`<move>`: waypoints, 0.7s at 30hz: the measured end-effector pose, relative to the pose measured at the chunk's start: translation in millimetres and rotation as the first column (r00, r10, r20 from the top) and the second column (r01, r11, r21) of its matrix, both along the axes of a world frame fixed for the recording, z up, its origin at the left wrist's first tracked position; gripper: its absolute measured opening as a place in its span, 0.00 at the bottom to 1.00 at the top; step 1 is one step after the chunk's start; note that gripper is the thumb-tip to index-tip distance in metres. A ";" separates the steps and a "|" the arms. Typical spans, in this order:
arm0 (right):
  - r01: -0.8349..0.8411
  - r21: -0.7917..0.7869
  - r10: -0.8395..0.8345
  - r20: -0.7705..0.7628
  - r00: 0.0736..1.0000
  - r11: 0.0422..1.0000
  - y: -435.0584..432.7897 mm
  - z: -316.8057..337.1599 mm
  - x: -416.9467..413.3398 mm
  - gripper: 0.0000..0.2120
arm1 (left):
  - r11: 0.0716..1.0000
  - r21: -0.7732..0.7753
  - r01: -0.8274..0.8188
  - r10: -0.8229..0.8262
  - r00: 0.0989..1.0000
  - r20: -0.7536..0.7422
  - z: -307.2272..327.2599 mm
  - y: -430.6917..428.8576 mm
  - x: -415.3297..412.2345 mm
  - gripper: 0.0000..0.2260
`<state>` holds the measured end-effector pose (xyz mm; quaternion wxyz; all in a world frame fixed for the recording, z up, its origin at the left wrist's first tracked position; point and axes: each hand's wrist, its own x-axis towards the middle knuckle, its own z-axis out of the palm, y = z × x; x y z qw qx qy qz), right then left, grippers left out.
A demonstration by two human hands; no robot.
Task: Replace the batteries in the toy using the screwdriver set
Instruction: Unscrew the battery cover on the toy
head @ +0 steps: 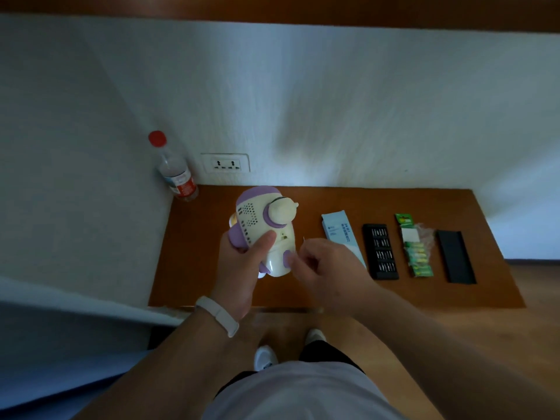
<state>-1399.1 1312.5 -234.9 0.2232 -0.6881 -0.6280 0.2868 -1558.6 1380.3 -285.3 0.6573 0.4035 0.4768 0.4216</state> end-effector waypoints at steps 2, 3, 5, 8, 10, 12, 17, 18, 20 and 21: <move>-0.023 0.007 0.023 0.018 1.000 1.000 2.0 2.6 -1.7 0.18 | 1.000 0.028 0.001 -0.002 1.000 0.015 3.6 0.7 2.1 0.33; -0.040 0.013 0.040 0.025 0.999 0.999 2.9 3.3 -2.4 0.18 | 0.999 0.032 -0.003 0.003 1.000 0.018 5.1 0.4 2.9 0.34; -0.067 0.017 0.066 0.051 0.997 0.998 4.7 4.0 -3.6 0.17 | 0.999 0.022 -0.024 0.023 1.000 0.021 7.9 -0.7 4.0 0.35; -0.088 -0.003 0.087 0.102 0.991 0.996 7.8 3.7 -5.3 0.16 | 0.999 0.010 -0.045 0.045 0.999 0.014 8.6 -1.8 4.4 0.33; -0.100 -0.009 0.101 0.120 0.988 0.995 8.9 1.4 -7.0 0.14 | 0.998 0.017 -0.057 0.057 0.998 0.006 8.4 -1.8 4.0 0.30; -0.106 -0.004 0.106 0.114 0.988 0.994 8.8 -0.7 -8.2 0.12 | 0.998 0.032 -0.062 0.062 0.998 -0.003 9.0 -2.2 4.0 0.29; -0.103 0.029 0.100 0.088 0.991 0.994 10.1 -3.0 -8.1 0.09 | 0.996 0.034 -0.084 0.085 0.996 -0.006 8.1 0.3 5.1 0.31; -0.095 0.030 0.093 0.076 0.993 0.995 10.7 -3.2 -8.0 0.09 | 0.996 0.034 -0.083 0.083 0.996 -0.006 7.8 1.2 5.4 0.31; -0.083 0.033 0.081 0.062 0.995 0.996 11.9 -4.1 -7.7 0.09 | 0.996 0.036 -0.083 0.083 0.997 -0.007 7.3 3.2 6.2 0.32; -0.077 0.037 0.075 0.056 0.996 0.996 12.5 -4.2 -7.6 0.09 | 0.996 0.038 -0.086 0.086 0.996 -0.009 7.8 3.7 6.8 0.32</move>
